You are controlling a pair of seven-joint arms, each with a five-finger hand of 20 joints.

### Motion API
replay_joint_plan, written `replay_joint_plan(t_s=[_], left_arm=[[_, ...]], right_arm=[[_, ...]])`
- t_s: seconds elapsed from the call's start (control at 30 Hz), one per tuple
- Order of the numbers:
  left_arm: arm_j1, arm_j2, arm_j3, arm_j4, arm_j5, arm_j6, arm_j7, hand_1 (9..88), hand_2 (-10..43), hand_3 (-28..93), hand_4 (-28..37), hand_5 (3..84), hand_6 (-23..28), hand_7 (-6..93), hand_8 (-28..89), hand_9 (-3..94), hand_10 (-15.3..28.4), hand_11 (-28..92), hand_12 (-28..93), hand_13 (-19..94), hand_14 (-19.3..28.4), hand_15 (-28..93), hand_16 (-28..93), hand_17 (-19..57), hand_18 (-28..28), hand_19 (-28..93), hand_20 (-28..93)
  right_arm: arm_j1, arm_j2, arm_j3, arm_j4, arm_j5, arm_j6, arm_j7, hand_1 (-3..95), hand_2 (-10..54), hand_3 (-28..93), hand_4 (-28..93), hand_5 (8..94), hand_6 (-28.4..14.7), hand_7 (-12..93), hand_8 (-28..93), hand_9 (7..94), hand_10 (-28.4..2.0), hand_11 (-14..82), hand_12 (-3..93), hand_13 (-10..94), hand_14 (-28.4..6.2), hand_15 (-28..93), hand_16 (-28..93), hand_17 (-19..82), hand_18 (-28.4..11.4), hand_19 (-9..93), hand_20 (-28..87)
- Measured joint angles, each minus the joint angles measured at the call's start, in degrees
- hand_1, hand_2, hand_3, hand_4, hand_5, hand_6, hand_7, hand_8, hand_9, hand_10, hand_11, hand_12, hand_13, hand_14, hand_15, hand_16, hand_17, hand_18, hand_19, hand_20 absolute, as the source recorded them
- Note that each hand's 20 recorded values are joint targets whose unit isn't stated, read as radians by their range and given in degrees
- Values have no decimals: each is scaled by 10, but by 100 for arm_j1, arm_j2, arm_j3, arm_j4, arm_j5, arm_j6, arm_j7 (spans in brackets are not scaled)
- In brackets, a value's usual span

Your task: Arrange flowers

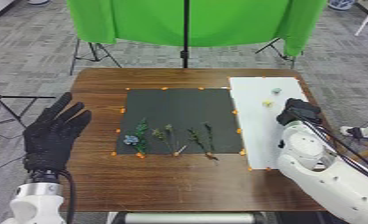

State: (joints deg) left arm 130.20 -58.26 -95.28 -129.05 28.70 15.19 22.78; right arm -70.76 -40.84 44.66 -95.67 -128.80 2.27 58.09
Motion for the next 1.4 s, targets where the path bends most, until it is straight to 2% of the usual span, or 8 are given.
replay_joint_plan(t_s=[0.17,0.47,0.67,0.87,0.97,1.13,1.27,1.4], left_arm=[[-2,7,4,2,0,-2,0,242,63,803,-235,391,110,132,-92,364,214,269,108,283,284,550,-103,-79,260,585,148],[31,5,-44,-2,1,-5,-13,242,64,802,-235,391,110,131,-92,363,214,269,109,283,284,550,-103,-79,261,586,149],[80,27,-77,-25,1,-4,10,241,64,803,-234,391,110,131,-92,363,215,267,109,281,284,549,-103,-79,261,586,150],[-8,102,-84,-34,27,-17,-40,241,64,803,-234,392,111,130,-92,363,214,268,110,282,284,550,-103,-79,262,588,151],[-242,148,-55,8,86,-72,-186,241,64,803,-234,393,111,130,-92,363,214,268,110,282,284,549,-104,-79,262,588,151],[-987,254,163,196,199,-192,-523,242,64,803,-235,394,112,129,-92,363,214,268,110,284,284,550,-103,-79,262,588,151],[-1425,320,328,266,219,-231,-527,241,63,804,-235,395,112,129,-91,364,214,268,110,284,284,550,-103,-79,262,588,151],[-1662,364,411,307,224,-297,-518,241,63,804,-235,396,112,128,-91,364,214,268,109,284,284,550,-103,-79,262,587,151]], right_arm=[[53,3,-237,170,-411,985,105,598,-95,669,-283,893,14,181,39,937,-61,215,303,813,-50,666,194,362,-245,932,516],[-14,9,-215,-294,-529,1198,-2,581,-95,704,-283,901,9,169,50,937,-66,225,299,809,-56,670,211,354,-246,932,530],[670,-541,-812,-258,-464,1227,-1242,566,-95,712,-283,888,17,175,55,937,-73,233,308,773,-64,708,218,328,-235,932,540],[1546,-2115,-1429,760,-605,776,-2388,555,-95,712,-283,878,24,181,48,936,-69,240,332,759,-66,730,213,313,-228,932,540],[1961,-2848,-1878,1318,-631,699,-2558,555,-95,699,-283,870,27,178,36,929,-70,254,332,743,-69,748,213,305,-228,932,538],[2742,-3597,-3020,1596,-20,724,-2066,540,-95,667,-283,860,37,168,15,905,-75,307,296,725,-74,766,199,295,-225,932,528],[2875,-3895,-3081,1582,-2,470,-1992,533,-95,655,-283,855,42,162,11,889,-79,354,252,718,-77,772,195,290,-225,930,524],[2901,-3934,-3156,1581,-249,272,-2095,533,-95,638,-283,845,46,155,6,881,-81,361,251,713,-77,775,195,285,-224,929,523]])
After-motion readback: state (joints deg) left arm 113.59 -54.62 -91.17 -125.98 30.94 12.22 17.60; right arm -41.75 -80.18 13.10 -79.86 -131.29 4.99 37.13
